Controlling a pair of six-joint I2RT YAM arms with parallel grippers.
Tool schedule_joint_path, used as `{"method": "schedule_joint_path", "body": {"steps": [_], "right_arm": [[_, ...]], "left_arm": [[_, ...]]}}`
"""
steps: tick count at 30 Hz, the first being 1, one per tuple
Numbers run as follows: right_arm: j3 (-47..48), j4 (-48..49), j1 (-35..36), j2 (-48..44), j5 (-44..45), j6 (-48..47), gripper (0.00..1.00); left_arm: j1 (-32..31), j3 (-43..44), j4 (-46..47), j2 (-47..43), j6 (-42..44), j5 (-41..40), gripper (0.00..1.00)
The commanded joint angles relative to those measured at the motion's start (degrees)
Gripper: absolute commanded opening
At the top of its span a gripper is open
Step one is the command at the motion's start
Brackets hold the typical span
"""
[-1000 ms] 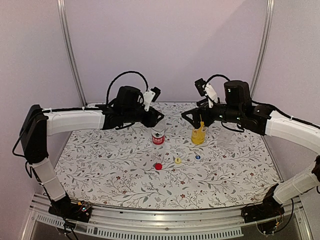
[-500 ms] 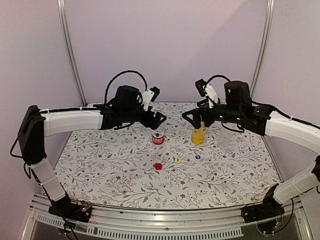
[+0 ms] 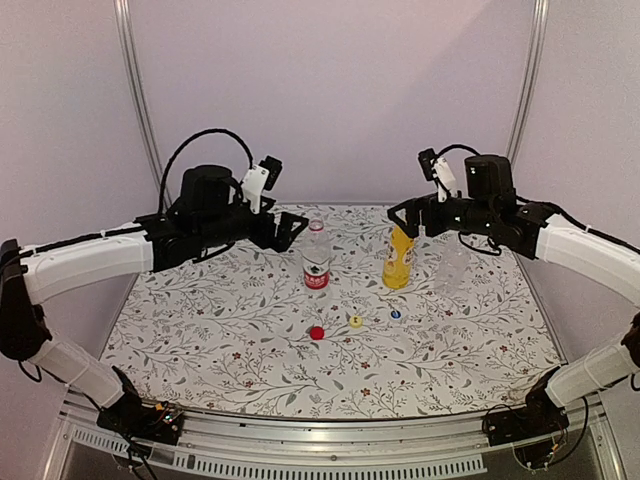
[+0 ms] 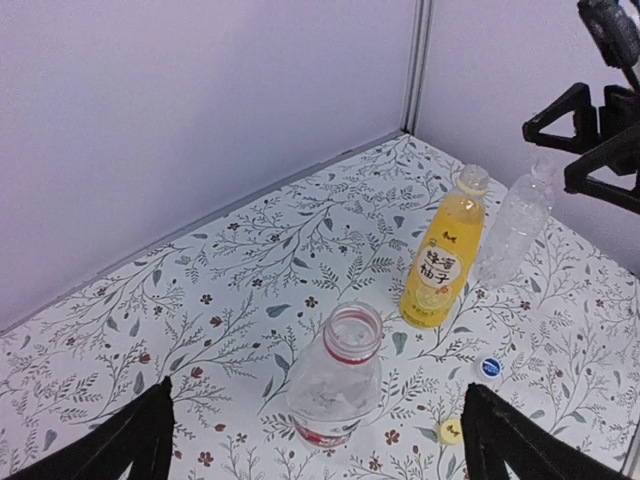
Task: Unscrew the bottle caps
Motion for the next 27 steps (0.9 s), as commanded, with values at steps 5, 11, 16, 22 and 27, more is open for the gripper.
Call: {"method": "schedule_joint_path", "body": {"steps": [5, 11, 16, 22, 27], "right_arm": [[5.25, -4.68, -3.62, -2.27, 10.42, 4.24, 0.99], [5.73, -4.79, -6.78, -3.41, 11.63, 5.77, 0.99], [5.64, -4.49, -9.73, -4.44, 11.38, 6.20, 0.99], [6.97, -5.12, -10.16, -4.88, 15.03, 4.06, 0.99], [7.63, -5.11, -10.12, -5.67, 16.11, 3.45, 0.99]], "left_arm": [[6.34, -6.48, 1.24, -10.34, -4.91, -7.42, 1.00], [11.41, -13.29, 6.87, -19.20, -9.18, -11.60, 1.00], [14.10, -17.28, 11.66, -25.23, -10.76, -14.12, 1.00], [15.24, -13.72, 9.00, -25.11, -8.86, -15.06, 1.00], [15.33, -10.06, 6.37, -23.71, -6.51, -12.25, 1.00]]}}
